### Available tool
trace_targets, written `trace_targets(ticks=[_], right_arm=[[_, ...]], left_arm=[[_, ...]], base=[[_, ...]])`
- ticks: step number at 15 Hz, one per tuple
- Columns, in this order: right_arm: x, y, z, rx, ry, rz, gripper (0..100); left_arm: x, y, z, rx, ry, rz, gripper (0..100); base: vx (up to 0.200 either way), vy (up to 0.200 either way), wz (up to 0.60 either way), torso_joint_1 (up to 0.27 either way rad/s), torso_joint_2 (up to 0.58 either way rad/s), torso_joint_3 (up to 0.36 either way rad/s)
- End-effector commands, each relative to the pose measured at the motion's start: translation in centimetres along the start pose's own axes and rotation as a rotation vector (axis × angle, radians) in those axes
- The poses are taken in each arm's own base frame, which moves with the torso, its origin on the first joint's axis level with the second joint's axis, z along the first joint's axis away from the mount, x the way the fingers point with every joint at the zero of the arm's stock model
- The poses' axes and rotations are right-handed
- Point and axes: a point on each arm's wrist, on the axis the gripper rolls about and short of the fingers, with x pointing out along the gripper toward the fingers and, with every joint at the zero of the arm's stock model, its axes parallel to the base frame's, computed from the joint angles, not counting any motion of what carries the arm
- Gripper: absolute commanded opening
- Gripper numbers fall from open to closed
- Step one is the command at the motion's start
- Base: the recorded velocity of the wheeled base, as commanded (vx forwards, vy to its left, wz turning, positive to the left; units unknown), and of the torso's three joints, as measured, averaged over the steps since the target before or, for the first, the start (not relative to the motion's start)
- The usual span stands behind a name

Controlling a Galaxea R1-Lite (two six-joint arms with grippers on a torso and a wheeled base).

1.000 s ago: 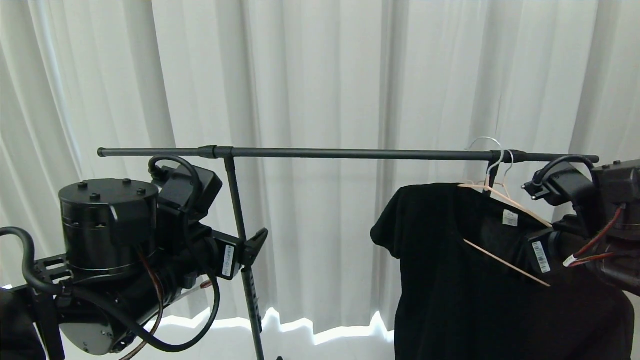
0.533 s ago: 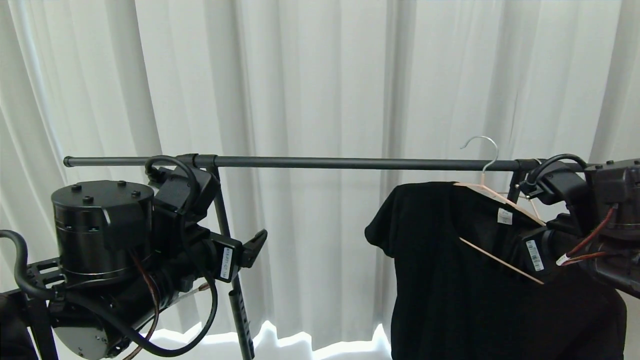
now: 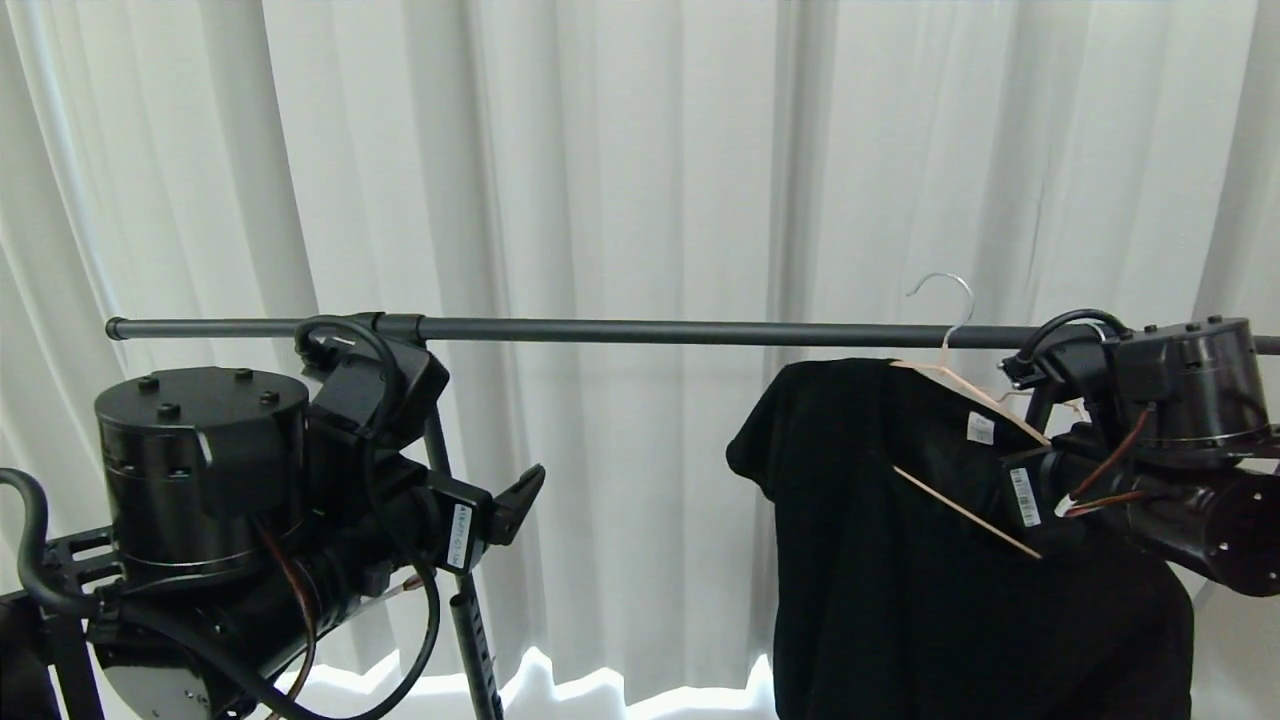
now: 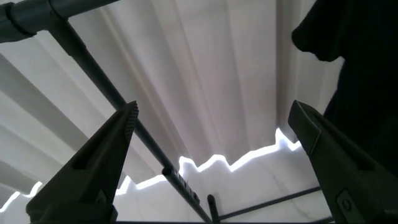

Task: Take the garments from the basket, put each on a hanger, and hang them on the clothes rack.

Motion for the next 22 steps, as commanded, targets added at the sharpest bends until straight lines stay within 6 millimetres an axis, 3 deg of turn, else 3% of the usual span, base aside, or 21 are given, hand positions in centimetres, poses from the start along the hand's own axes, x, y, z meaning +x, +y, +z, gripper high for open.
trace_targets(ticks=[1, 4, 8, 22], right_arm=[[2.3, 1.1, 0.1, 0.010, 0.041, -0.007, 0], [4.3, 1.9, 0.6, 0.027, 0.061, -0.016, 0], [6.1, 2.4, 0.7, 0.023, 0.085, -0.029, 0], [8.0, 2.7, 0.4, 0.014, 0.119, -0.049, 0]], left_arm=[[-0.6, -0.1, 0.1, 0.000, -0.015, -0.011, 100], [-1.8, -0.5, -0.5, 0.012, -0.022, -0.042, 100], [-1.9, -0.4, -0.2, 0.008, -0.035, -0.038, 100], [-2.2, -0.3, -0.2, 0.019, -0.041, -0.038, 100]], base=[[0.000, 0.000, 0.00, 0.000, 0.00, 0.000], [0.000, 0.000, 0.00, 0.000, 0.00, 0.000], [0.000, 0.000, 0.00, 0.000, 0.00, 0.000], [0.000, 0.000, 0.00, 0.000, 0.00, 0.000]])
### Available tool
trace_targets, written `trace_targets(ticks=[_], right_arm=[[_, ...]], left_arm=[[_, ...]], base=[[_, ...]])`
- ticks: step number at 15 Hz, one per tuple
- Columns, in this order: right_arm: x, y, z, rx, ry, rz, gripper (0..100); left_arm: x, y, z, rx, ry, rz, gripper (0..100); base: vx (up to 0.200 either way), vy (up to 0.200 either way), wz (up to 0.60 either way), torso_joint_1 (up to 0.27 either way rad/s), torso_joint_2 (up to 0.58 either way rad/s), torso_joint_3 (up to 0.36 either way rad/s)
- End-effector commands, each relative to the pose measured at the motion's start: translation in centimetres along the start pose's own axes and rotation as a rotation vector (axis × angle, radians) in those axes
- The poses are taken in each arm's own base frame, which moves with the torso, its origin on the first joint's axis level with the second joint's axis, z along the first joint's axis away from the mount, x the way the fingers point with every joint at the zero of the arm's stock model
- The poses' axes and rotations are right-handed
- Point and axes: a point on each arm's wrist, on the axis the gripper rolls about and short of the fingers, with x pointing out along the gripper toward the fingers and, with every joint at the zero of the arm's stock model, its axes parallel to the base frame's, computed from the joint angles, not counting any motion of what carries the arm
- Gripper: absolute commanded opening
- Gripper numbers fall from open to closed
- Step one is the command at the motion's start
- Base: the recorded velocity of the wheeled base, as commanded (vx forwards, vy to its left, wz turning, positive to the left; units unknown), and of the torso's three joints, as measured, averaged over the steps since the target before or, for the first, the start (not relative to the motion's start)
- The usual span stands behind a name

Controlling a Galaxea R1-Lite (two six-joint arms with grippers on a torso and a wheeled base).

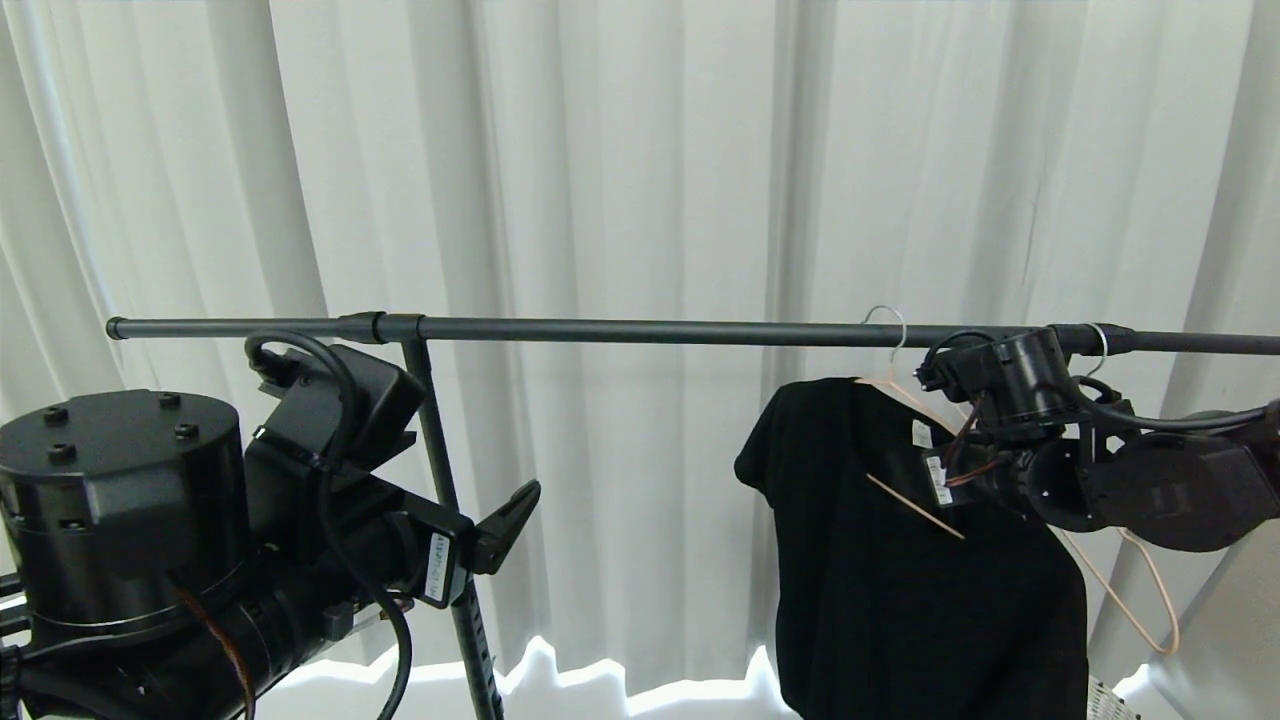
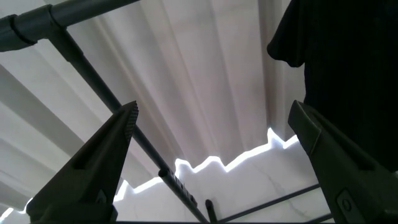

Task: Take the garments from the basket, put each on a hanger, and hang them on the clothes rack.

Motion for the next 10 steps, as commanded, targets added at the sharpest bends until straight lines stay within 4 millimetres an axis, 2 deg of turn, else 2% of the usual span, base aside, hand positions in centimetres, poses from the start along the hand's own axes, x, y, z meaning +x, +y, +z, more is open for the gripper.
trace_targets(ticks=[1, 9, 10], right_arm=[[0.42, 0.14, 0.28, 0.003, -0.003, -0.003, 0], [1.01, 0.18, 0.29, -0.004, 0.018, -0.012, 0], [0.93, 0.13, 0.30, -0.003, 0.019, -0.012, 100]], left_arm=[[0.01, 0.03, 0.03, -0.001, -0.001, 0.001, 100], [-0.04, 0.02, 0.05, 0.010, -0.003, 0.000, 100], [-0.04, 0.02, 0.05, 0.010, -0.003, 0.000, 100]], base=[[0.000, 0.000, 0.00, 0.000, 0.00, 0.000], [0.000, 0.000, 0.00, 0.000, 0.00, 0.000], [0.000, 0.000, 0.00, 0.000, 0.00, 0.000]])
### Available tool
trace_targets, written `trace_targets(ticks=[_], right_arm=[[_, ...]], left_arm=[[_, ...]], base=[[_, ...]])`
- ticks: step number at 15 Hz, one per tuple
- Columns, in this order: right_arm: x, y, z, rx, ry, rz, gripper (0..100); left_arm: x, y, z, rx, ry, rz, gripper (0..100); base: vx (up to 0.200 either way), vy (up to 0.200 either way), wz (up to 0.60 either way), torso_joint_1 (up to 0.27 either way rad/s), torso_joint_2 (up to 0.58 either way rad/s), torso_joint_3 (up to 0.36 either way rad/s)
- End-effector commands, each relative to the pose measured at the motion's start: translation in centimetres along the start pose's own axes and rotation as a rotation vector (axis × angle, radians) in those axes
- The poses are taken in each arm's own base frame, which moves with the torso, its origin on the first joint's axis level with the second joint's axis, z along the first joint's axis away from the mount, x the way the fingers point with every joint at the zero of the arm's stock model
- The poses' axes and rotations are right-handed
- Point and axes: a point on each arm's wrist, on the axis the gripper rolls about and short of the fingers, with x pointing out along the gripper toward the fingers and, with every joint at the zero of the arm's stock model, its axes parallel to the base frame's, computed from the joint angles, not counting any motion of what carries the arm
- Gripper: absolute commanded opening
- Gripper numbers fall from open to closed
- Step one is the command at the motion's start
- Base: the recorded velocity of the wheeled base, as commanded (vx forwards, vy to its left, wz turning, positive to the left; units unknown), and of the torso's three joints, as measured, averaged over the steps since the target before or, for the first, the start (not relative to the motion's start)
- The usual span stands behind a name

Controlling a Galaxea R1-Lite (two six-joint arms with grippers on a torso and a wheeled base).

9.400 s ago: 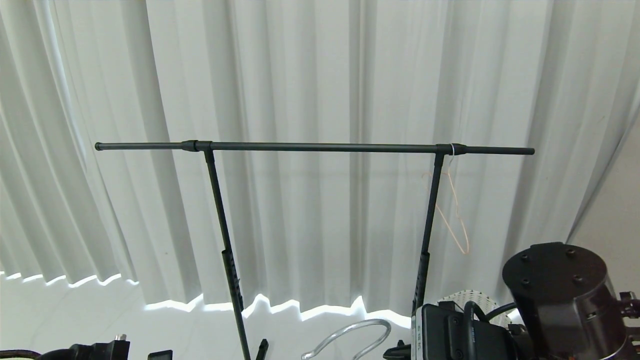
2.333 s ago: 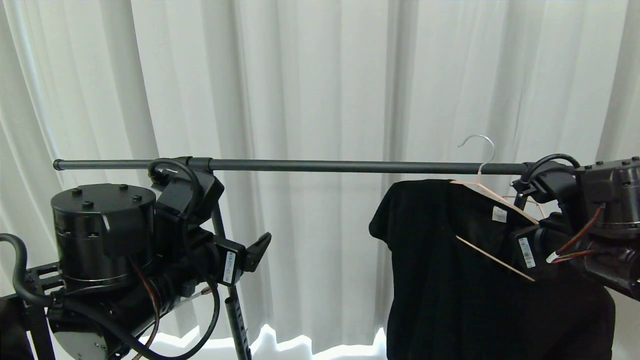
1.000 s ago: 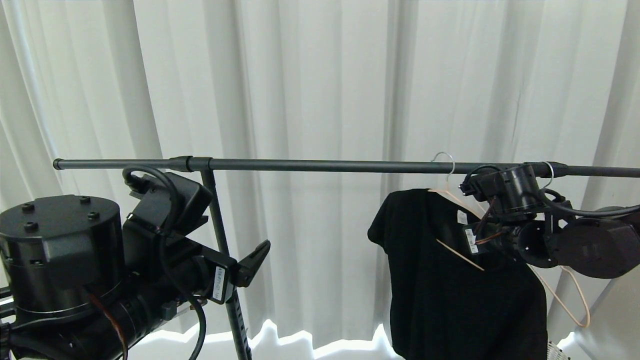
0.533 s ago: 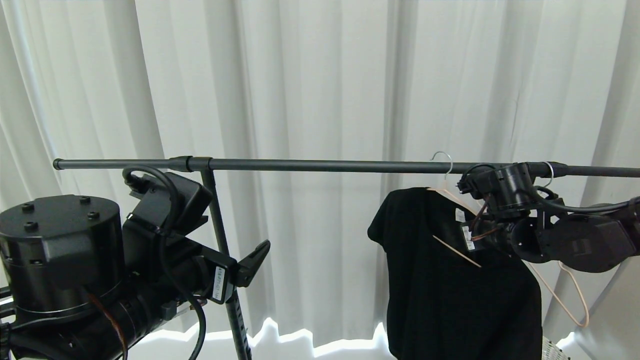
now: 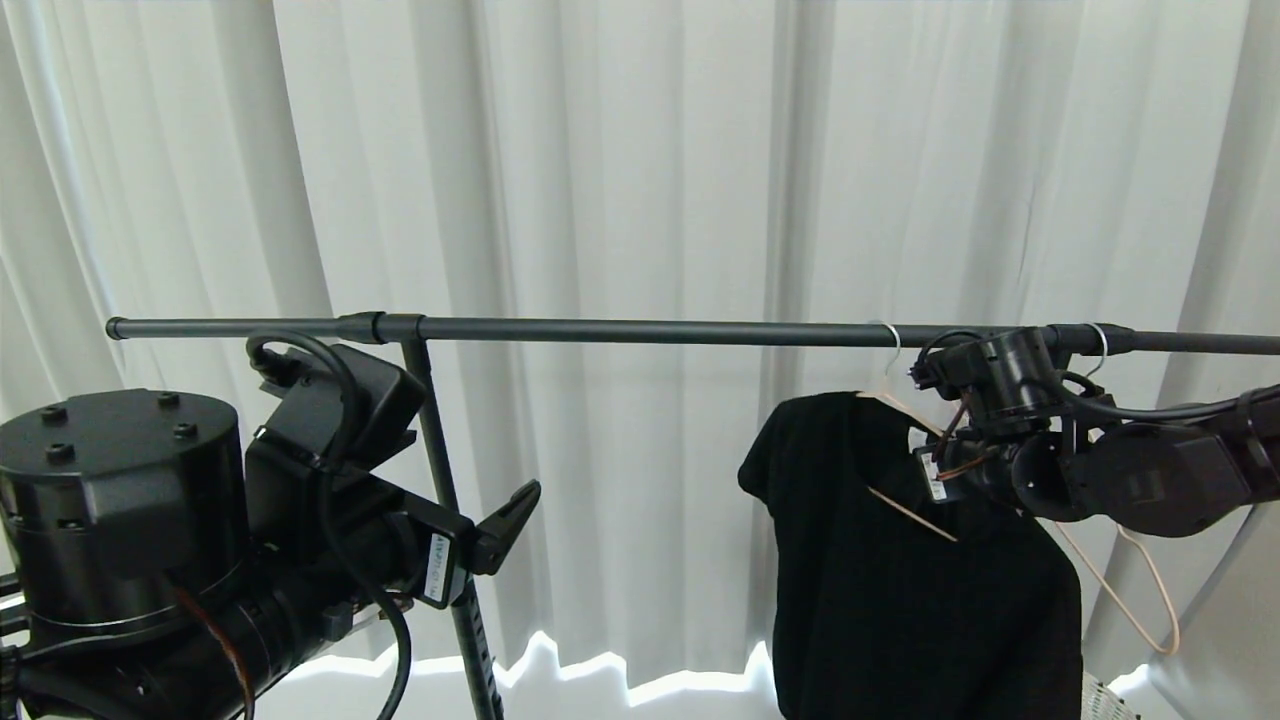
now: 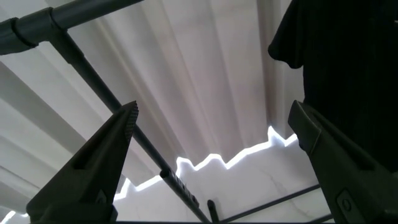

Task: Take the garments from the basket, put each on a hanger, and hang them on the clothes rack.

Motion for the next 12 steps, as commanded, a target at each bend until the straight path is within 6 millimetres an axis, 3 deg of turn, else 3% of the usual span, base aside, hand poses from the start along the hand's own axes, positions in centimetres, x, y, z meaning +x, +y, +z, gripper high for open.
trace_targets(ticks=[1, 3, 6, 10, 12], right_arm=[[-0.2, 0.0, 0.0, 0.001, -0.002, 0.003, 100], [-0.9, -0.3, 0.2, 0.022, -0.019, 0.007, 100], [-5.4, -0.6, 0.4, 0.100, -0.098, 0.071, 100], [-10.3, -2.6, 0.2, 0.118, -0.199, 0.116, 100], [-12.2, -4.3, -1.3, 0.020, -0.201, 0.103, 100]], left_arm=[[0.0, 0.0, 0.0, 0.000, -0.001, 0.001, 100], [0.0, 0.0, 0.0, -0.003, -0.002, 0.002, 100], [-0.2, 0.7, 0.0, -0.017, -0.005, 0.028, 100], [0.0, 2.3, -0.5, -0.039, 0.017, 0.106, 100], [-0.3, 2.7, -0.6, -0.043, 0.014, 0.123, 100]], base=[[0.000, 0.000, 0.00, 0.000, 0.00, 0.000], [0.000, 0.000, 0.00, 0.000, 0.00, 0.000], [0.000, 0.000, 0.00, 0.000, 0.00, 0.000], [0.000, 0.000, 0.00, 0.000, 0.00, 0.000], [0.000, 0.000, 0.00, 0.000, 0.00, 0.000]])
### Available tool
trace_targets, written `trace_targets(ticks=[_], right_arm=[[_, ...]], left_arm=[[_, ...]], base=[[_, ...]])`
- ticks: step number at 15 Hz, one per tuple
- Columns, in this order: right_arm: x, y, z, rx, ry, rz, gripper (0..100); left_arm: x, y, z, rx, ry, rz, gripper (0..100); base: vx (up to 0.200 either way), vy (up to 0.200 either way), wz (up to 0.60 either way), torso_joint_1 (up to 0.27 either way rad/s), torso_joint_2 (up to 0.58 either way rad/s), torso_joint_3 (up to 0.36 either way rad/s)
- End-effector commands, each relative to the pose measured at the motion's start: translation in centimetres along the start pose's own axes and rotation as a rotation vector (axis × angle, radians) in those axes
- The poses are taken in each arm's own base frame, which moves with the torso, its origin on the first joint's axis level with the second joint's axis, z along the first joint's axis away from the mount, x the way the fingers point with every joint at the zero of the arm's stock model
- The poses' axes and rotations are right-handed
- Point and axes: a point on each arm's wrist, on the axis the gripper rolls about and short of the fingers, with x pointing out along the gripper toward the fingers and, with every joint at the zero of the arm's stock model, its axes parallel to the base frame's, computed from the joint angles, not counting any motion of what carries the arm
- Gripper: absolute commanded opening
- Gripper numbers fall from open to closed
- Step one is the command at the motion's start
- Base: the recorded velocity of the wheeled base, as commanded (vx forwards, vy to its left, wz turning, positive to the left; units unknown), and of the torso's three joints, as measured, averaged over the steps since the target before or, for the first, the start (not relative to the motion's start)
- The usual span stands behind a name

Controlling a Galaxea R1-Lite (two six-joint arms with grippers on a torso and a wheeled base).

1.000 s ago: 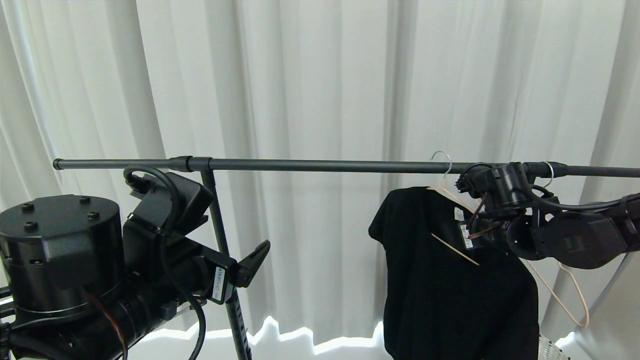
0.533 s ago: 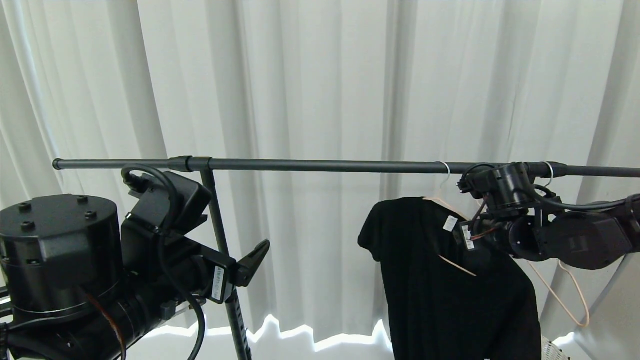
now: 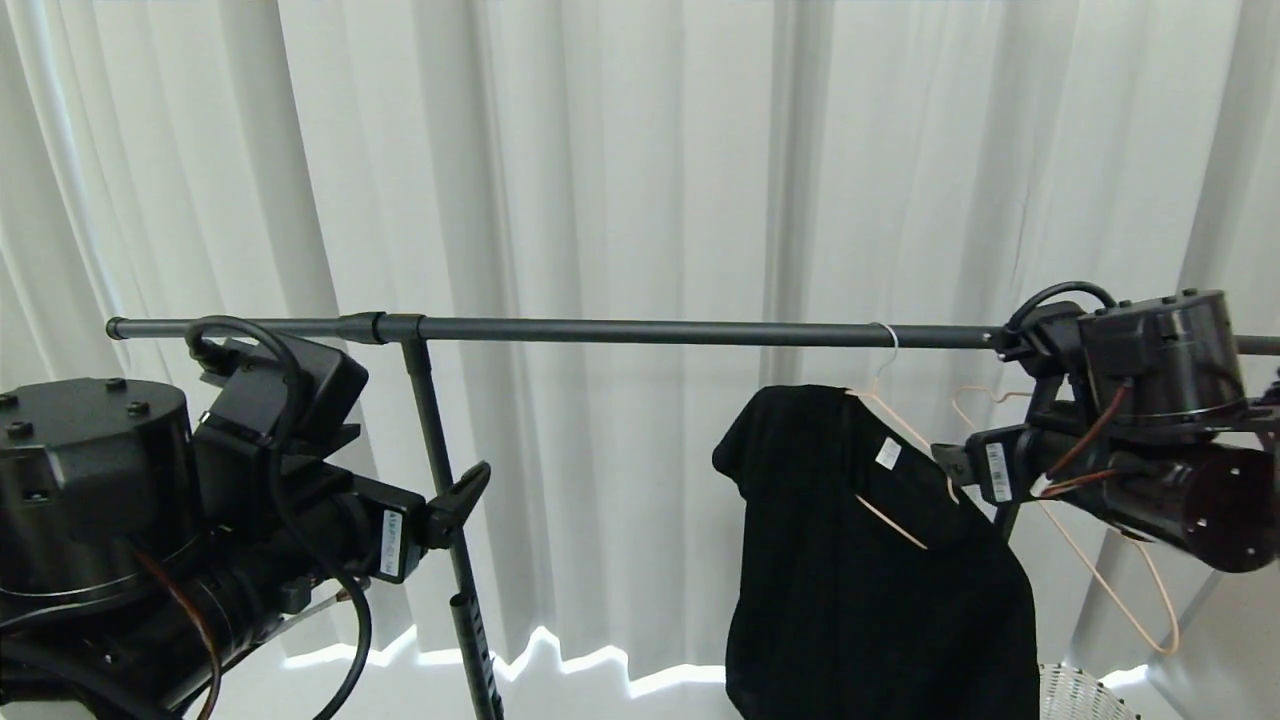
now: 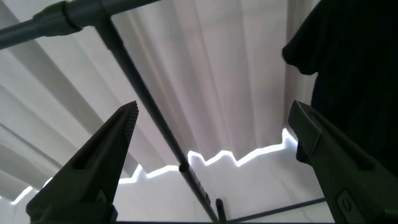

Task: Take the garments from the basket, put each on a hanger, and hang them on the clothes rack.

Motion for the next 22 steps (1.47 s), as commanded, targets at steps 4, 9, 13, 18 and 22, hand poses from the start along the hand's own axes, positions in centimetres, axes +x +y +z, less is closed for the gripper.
trace_targets(ticks=[4, 9, 13, 18, 22], right_arm=[[-6.6, -5.1, -2.9, -0.221, 0.010, -0.049, 100], [-9.5, -8.7, -5.8, -0.294, -0.001, -0.176, 100], [-11.3, -10.3, -8.4, -0.324, 0.015, -0.277, 100], [-13.0, -11.4, -9.8, -0.289, -0.003, -0.377, 100], [-13.1, -11.3, -10.4, -0.292, -0.004, -0.373, 100]], left_arm=[[-0.8, 1.1, 0.1, -0.020, -0.024, 0.044, 100], [-1.2, 3.2, 0.0, -0.057, -0.026, 0.149, 100], [-2.1, 5.0, -1.5, -0.069, 0.010, 0.246, 100], [-2.7, 7.5, -4.0, -0.068, 0.110, 0.407, 100], [-3.7, 7.1, -5.5, -0.066, 0.139, 0.411, 100]], base=[[-0.200, 0.000, 0.00, 0.007, 0.01, 0.000], [-0.200, 0.000, 0.00, -0.003, 0.00, 0.001], [-0.200, 0.000, 0.00, 0.004, 0.00, 0.006], [-0.120, 0.000, 0.00, 0.001, 0.00, 0.002], [0.000, 0.000, 0.00, 0.000, 0.00, 0.000]])
